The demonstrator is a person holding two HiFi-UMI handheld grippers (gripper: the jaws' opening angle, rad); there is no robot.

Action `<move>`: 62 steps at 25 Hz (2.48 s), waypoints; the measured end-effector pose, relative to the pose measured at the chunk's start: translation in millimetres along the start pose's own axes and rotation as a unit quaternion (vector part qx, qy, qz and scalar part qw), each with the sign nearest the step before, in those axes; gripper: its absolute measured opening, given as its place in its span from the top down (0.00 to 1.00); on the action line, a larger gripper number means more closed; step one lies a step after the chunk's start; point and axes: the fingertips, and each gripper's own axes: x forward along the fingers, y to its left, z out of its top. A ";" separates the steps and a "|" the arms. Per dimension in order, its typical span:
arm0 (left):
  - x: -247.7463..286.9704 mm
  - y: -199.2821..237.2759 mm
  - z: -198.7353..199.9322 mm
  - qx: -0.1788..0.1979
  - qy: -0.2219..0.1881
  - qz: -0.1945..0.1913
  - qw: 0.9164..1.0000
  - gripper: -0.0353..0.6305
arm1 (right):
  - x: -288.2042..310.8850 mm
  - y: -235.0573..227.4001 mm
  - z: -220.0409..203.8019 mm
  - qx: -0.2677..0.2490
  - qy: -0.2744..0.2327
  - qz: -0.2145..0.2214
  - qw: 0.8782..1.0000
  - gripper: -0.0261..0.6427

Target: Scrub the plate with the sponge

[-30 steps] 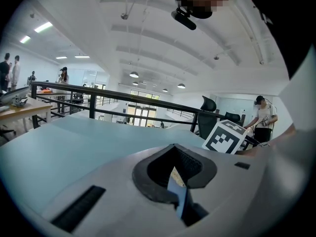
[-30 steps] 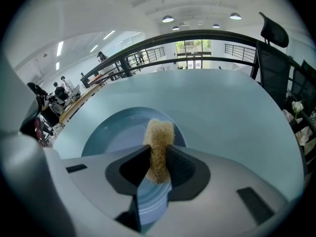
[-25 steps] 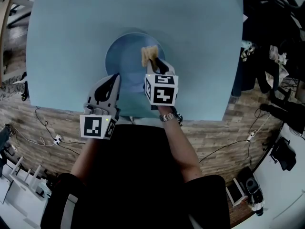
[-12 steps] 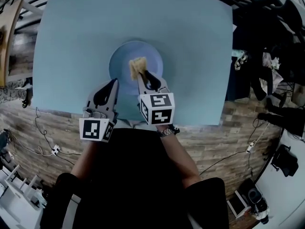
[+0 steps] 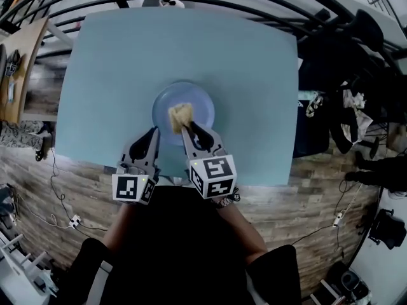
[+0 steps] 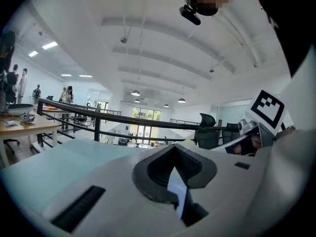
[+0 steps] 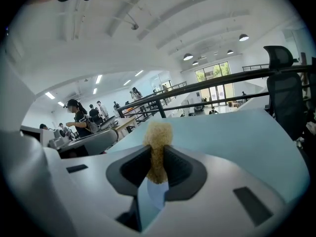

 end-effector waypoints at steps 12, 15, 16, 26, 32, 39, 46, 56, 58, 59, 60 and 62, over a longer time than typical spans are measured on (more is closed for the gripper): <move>-31.4 -10.1 36.5 0.005 -0.051 -0.002 0.999 0.94 | -55.8 31.3 33.6 -0.001 -0.081 -0.007 0.997 0.85; -33.5 -3.8 41.1 0.003 -0.062 0.006 0.998 0.94 | -63.4 42.2 40.1 -0.013 -0.106 -0.007 0.994 0.85; -32.6 -3.1 43.9 0.005 -0.066 0.004 0.998 0.94 | -64.9 45.5 43.8 -0.019 -0.116 -0.005 0.993 0.85; -35.9 -7.3 66.8 0.008 -0.092 0.001 0.996 0.94 | -91.5 49.4 79.8 -0.051 -0.213 0.002 0.976 0.85; -29.5 2.1 79.5 0.018 -0.114 0.001 0.993 0.94 | -94.5 52.1 89.3 -0.071 -0.229 0.004 0.971 0.85; -31.4 -9.9 73.3 0.016 -0.103 -0.009 0.995 0.94 | -101.7 49.6 88.0 -0.073 -0.234 -0.001 0.969 0.85; -31.7 -13.6 68.7 0.014 -0.102 -0.013 0.995 0.94 | -98.3 45.6 80.2 -0.071 -0.225 -0.004 0.972 0.85; -37.0 -5.5 59.3 0.012 -0.092 0.000 0.996 0.94 | -93.4 47.8 72.6 -0.071 -0.217 0.000 0.974 0.85; -37.9 -3.1 58.7 0.009 -0.093 0.003 0.996 0.94 | -91.5 47.1 71.2 -0.072 -0.215 0.001 0.974 0.85; -38.6 -2.4 58.7 0.008 -0.093 0.005 0.996 0.94 | -91.0 46.9 71.2 -0.072 -0.217 0.002 0.974 0.85; -39.3 -1.6 57.9 0.008 -0.093 0.006 0.996 0.94 | -90.9 47.0 71.2 -0.072 -0.218 0.003 0.973 0.85; -40.5 -0.5 55.7 0.008 -0.091 0.008 0.996 0.94 | -91.3 47.5 71.3 -0.073 -0.220 0.003 0.973 0.85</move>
